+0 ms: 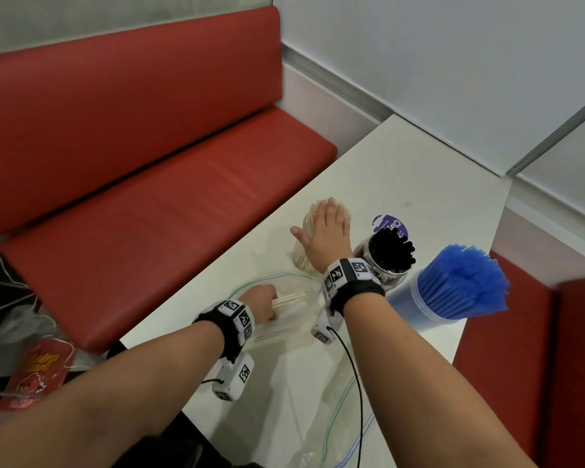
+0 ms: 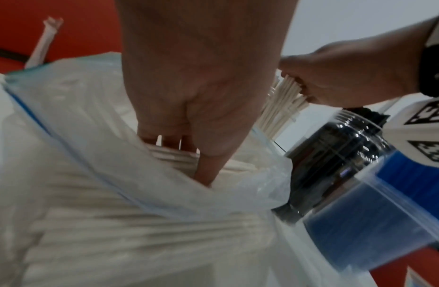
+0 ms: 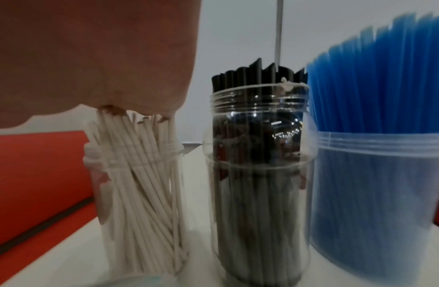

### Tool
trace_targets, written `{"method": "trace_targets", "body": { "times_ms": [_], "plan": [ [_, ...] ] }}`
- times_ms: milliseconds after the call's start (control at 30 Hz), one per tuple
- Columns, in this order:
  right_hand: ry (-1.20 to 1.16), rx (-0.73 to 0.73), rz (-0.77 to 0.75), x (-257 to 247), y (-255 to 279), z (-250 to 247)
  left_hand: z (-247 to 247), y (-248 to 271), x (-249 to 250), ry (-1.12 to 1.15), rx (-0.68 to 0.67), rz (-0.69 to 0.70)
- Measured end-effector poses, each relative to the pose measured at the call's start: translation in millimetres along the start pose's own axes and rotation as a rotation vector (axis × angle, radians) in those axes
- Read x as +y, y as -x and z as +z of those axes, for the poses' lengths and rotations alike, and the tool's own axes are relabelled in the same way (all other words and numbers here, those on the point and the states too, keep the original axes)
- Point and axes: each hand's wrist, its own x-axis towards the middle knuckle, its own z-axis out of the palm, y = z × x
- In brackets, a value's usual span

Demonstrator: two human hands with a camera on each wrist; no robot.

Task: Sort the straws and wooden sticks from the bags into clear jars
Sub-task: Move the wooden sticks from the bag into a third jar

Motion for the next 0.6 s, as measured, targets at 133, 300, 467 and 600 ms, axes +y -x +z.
{"method": "trace_targets", "body": {
  "times_ms": [133,300,467,600],
  "plan": [
    [-0.311,0.406,-0.132,-9,12,-18,-7,-1,2,0.137,-0.041,0.014],
    [-0.702,-0.005,-0.128,-20,64,15,-13,7,9,0.086,-0.053,0.033],
    [-0.669,-0.181,-0.004,-1,104,64,-16,17,13,0.110,-0.066,0.092],
    [-0.582,-0.184,0.088,11,121,76,-11,21,9,0.157,-0.053,0.067]
  ]
}}
